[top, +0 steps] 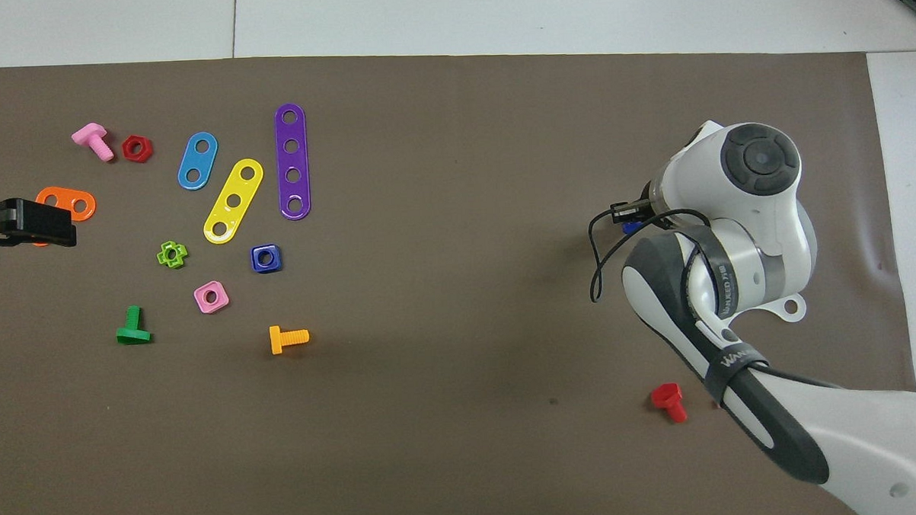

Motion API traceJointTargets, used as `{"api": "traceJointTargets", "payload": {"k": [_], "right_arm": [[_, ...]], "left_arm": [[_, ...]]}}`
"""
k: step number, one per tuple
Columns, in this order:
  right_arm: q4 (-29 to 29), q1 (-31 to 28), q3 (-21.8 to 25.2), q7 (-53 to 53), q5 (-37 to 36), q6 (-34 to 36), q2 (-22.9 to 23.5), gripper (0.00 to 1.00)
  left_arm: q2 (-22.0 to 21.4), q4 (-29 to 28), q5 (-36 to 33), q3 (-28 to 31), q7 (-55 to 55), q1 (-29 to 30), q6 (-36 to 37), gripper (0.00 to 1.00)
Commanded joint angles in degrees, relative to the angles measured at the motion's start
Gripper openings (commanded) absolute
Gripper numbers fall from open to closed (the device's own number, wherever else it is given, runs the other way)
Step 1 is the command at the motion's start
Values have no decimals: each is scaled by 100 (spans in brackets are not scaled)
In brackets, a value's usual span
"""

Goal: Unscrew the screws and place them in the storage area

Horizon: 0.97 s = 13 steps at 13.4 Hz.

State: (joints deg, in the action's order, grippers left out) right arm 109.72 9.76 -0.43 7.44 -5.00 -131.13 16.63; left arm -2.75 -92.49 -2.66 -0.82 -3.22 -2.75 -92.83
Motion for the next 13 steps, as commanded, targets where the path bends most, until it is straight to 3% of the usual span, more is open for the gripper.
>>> {"api": "traceJointTargets", "payload": {"k": [1, 9, 10, 11, 13], "right_arm": [[304, -324, -97, -164, 25, -255, -108, 0], [594, -369, -97, 302, 420, -36, -248, 2], [603, -369, -97, 310, 420, 61, -266, 68], [612, -369, -97, 302, 420, 149, -292, 96], [594, -387, -97, 302, 420, 220, -502, 98]], "left_arm": [[-401, -673, 73, 29, 32, -59, -394, 100], [-419, -692, 354, 29, 32, -68, -333, 100], [-419, -692, 354, 29, 32, -59, -324, 100], [-437, -692, 354, 38, 23, -59, -315, 100], [-428, -674, 354, 47, -3, -50, -298, 100]]}}
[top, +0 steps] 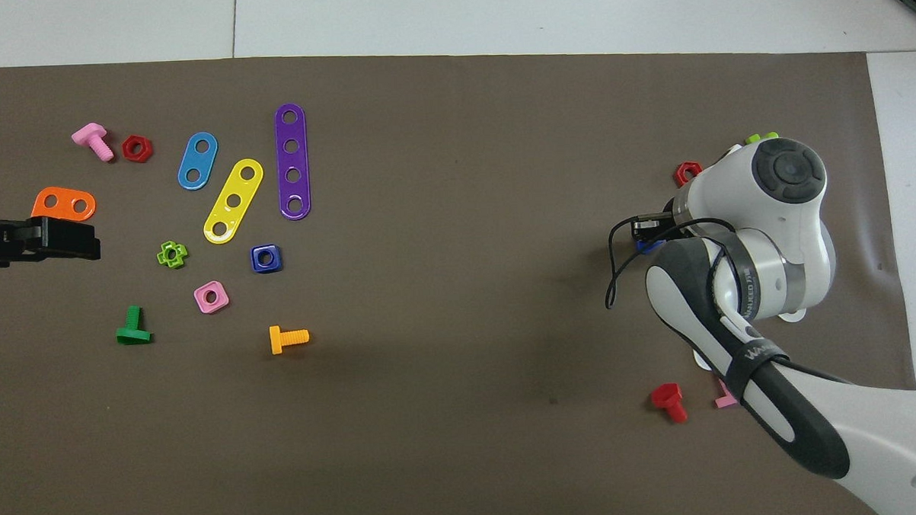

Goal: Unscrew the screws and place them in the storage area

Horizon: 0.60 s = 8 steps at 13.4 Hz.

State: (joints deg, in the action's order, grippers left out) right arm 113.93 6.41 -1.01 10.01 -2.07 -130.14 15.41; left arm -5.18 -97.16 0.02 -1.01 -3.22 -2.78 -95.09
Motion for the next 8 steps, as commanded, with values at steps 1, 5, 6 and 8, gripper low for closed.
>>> {"api": "traceJointTargets", "payload": {"k": [1, 5, 6, 8], "right_arm": [[156, -87, -39, 28, 128, 199, -520, 98], [-20, -210, -4, 45, 137, 805, -1125, 98], [-55, -280, -4, 45, 137, 945, -1293, 98], [-343, -412, -4, 1, 137, 1366, -1470, 98]], "left_arm": [[-185, -189, 85, 84, -21, -39, -62, 100], [-185, -189, 85, 110, -21, 93, -62, 100], [-185, -189, 85, 110, -21, 93, -62, 100], [-185, -189, 85, 110, -21, 93, -62, 100]]}}
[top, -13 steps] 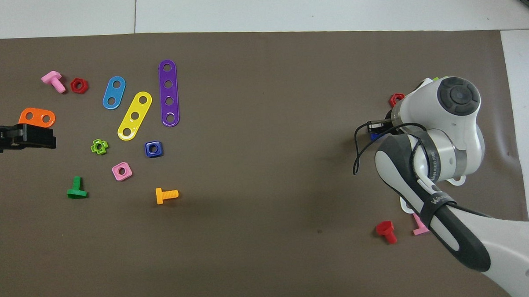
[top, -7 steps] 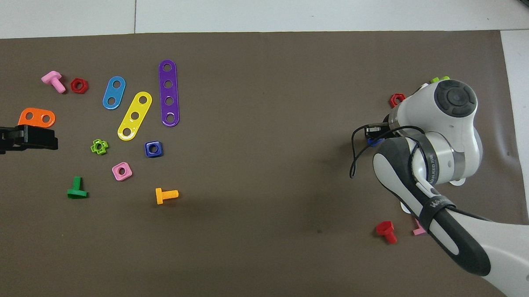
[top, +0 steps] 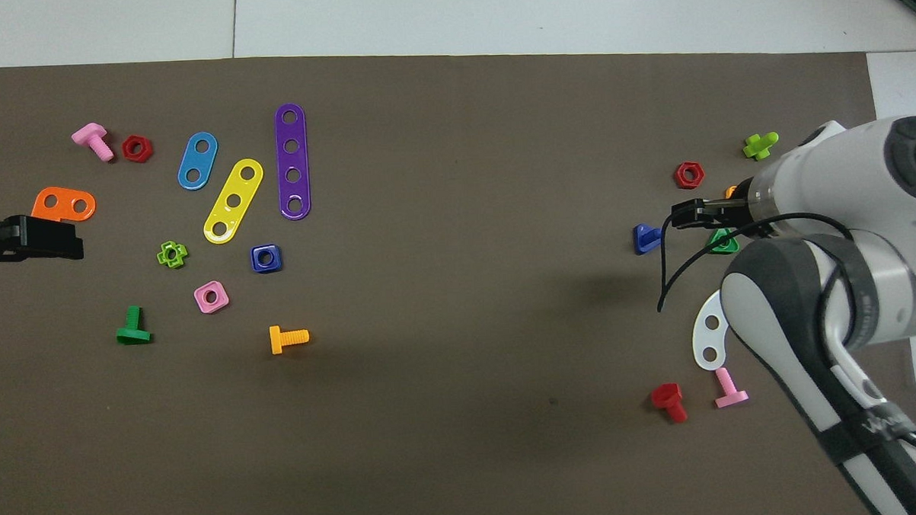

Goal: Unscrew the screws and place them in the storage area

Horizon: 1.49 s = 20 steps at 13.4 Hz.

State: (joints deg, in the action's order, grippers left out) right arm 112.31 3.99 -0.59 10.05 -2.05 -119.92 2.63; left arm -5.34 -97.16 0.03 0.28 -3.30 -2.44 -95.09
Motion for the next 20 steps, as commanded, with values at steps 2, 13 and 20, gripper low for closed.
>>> {"api": "traceJointTargets", "payload": {"k": [2, 13, 20], "right_arm": [[-734, -162, -47, 23, 135, 950, -184, 98], [-2662, -127, -64, 15, 135, 2825, 97, 99], [-1915, -153, -82, 173, 135, 2817, -272, 100]], "left_arm": [[-169, -189, 85, -20, -12, 59, -62, 100], [-169, -189, 85, -20, -12, 59, -62, 100], [-160, -189, 85, -20, -12, 59, -62, 100]]}}
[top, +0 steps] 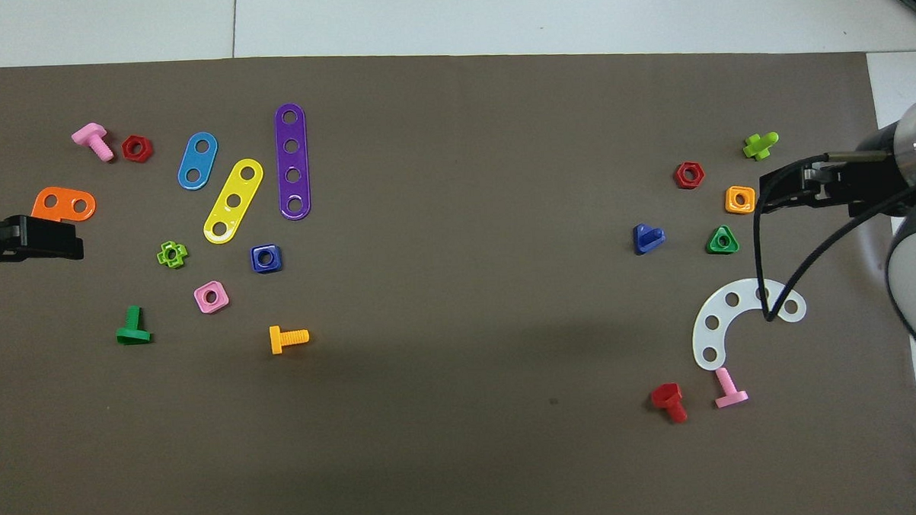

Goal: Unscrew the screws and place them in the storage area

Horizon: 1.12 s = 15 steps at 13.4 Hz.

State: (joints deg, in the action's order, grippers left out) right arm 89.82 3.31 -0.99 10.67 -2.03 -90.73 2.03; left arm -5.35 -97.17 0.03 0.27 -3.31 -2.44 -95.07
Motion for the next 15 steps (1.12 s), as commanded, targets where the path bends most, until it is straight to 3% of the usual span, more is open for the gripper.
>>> {"api": "traceJointTargets", "payload": {"k": [1, 7, 15], "right_arm": [[369, -85, -42, 111, 133, -146, -220, 100], [589, -103, -42, 32, 203, -585, -308, 100], [572, -85, -33, -127, 185, -595, -300, 100]], "left_arm": [[-168, -189, 85, -18, -11, 59, -64, 100], [-168, -189, 85, -18, -11, 59, -64, 100], [-168, -189, 85, -18, -11, 59, -64, 100]]}}
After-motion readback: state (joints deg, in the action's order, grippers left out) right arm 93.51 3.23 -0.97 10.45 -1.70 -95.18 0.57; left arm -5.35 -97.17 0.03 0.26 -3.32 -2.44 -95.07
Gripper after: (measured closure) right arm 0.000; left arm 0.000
